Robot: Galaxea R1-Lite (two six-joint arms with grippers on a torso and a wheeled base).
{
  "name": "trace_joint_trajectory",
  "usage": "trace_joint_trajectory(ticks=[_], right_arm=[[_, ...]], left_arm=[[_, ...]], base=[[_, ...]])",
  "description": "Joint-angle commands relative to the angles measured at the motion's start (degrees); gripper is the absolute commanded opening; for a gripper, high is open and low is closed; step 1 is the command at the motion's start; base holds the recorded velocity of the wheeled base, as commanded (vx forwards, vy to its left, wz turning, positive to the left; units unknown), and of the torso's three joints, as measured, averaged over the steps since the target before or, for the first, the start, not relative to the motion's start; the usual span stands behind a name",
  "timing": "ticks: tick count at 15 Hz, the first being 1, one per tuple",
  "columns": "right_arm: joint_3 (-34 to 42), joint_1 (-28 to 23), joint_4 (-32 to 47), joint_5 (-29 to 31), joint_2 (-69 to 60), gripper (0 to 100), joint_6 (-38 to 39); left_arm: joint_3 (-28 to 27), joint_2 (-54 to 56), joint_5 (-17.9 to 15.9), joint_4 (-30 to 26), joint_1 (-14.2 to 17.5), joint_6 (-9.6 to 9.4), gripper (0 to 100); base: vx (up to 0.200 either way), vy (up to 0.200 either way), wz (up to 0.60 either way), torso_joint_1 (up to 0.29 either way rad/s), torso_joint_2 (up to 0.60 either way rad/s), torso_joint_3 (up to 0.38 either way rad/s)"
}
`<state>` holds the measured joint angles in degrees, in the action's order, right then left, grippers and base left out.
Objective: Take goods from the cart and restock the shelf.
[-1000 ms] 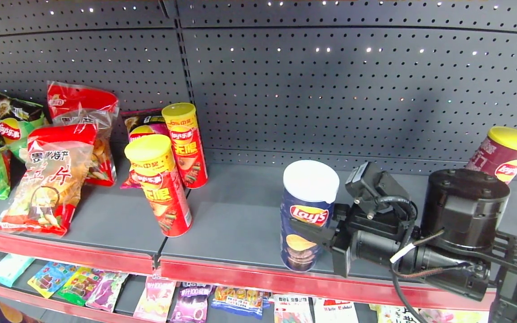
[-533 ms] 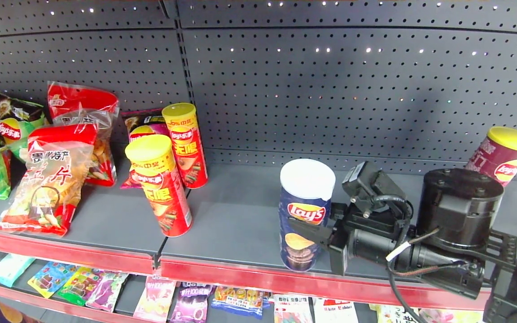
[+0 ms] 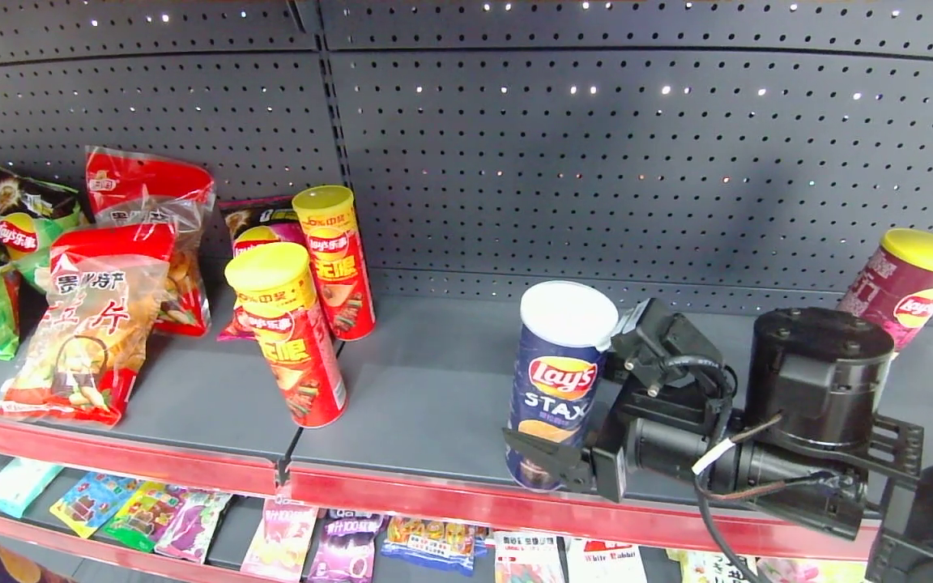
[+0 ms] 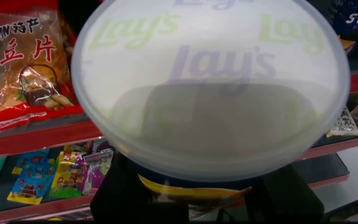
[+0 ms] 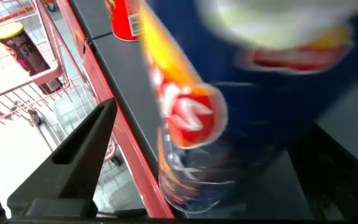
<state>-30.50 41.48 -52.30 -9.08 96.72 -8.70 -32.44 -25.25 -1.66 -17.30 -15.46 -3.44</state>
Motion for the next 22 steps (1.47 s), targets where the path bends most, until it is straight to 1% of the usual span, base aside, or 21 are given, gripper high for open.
trace_joint_trajectory(ticks=[1,5,8,10,12,13,14,15,17,19,20,21,22], right_arm=[[0.7,-0.1,-0.1,0.5,-0.9,100,0.4],[4.9,0.2,-0.1,1.2,-6.0,100,1.1],[11.2,0.1,-0.1,0.9,-12.0,100,0.7],[13.5,0.1,0.3,0.4,-15.6,100,0.6],[15.5,-2.5,1.0,0.1,-20.0,100,0.6],[16.4,-6.5,2.4,0.0,-23.3,100,-0.3],[16.4,-8.9,3.8,0.0,-25.3,100,-0.6],[16.1,-13.6,8.5,0.0,-30.2,100,-1.0],[15.5,-20.1,20.2,0.0,-41.3,100,-0.9],[13.3,-24.2,34.6,1.1,-53.0,100,-0.8],[9.6,-27.3,47.1,3.5,-60.2,100,-0.6],[7.0,-29.7,55.8,5.5,-64.6,100,-0.3],[6.0,-31.0,60.4,6.2,-67.2,100,0.0]], left_arm=[[-0.1,-0.1,0.0,0.0,0.0,0.01,0],[0.0,-0.2,0.0,0.0,0.0,0.01,0],[0.0,-0.6,-0.5,0.0,0.0,-0.08,0],[0.0,-0.8,-0.5,0.0,0.0,-0.08,0],[0.0,-0.8,-0.5,0.0,0.0,-0.08,0],[0.0,-0.7,-0.6,0.0,0.0,-0.08,0],[0.1,-0.7,-0.9,0.0,0.0,-0.08,0],[0.2,-0.7,-1.7,0.0,0.0,-0.08,0],[0.2,-0.8,-2.4,0.0,0.0,-0.08,0],[0.3,-0.8,-2.7,-0.1,0.0,-0.08,0],[1.0,-0.8,-2.8,0.0,-0.1,-0.08,0],[1.2,-0.8,-3.3,-0.1,-0.1,-0.08,0],[1.4,-0.8,-3.8,-0.1,-0.1,-0.08,0]], base=[[0.000,0.000,0.00,0.000,0.00,0.000],[0.000,0.000,0.00,0.000,0.00,0.000],[0.000,0.000,0.00,0.000,0.00,0.000],[0.000,0.000,0.00,0.000,0.00,0.000],[0.000,0.000,0.00,0.000,0.00,0.000],[0.000,0.000,0.00,0.000,0.00,0.000],[0.000,0.000,0.00,0.000,0.00,0.000],[0.000,0.000,0.00,0.000,0.00,0.000],[0.000,0.000,0.00,0.000,0.00,0.000],[0.000,0.000,0.00,0.000,0.00,0.000],[0.000,0.000,0.00,0.000,0.00,0.000],[0.000,0.000,0.00,0.000,0.00,0.000],[0.000,0.000,0.00,0.000,0.00,0.000]])
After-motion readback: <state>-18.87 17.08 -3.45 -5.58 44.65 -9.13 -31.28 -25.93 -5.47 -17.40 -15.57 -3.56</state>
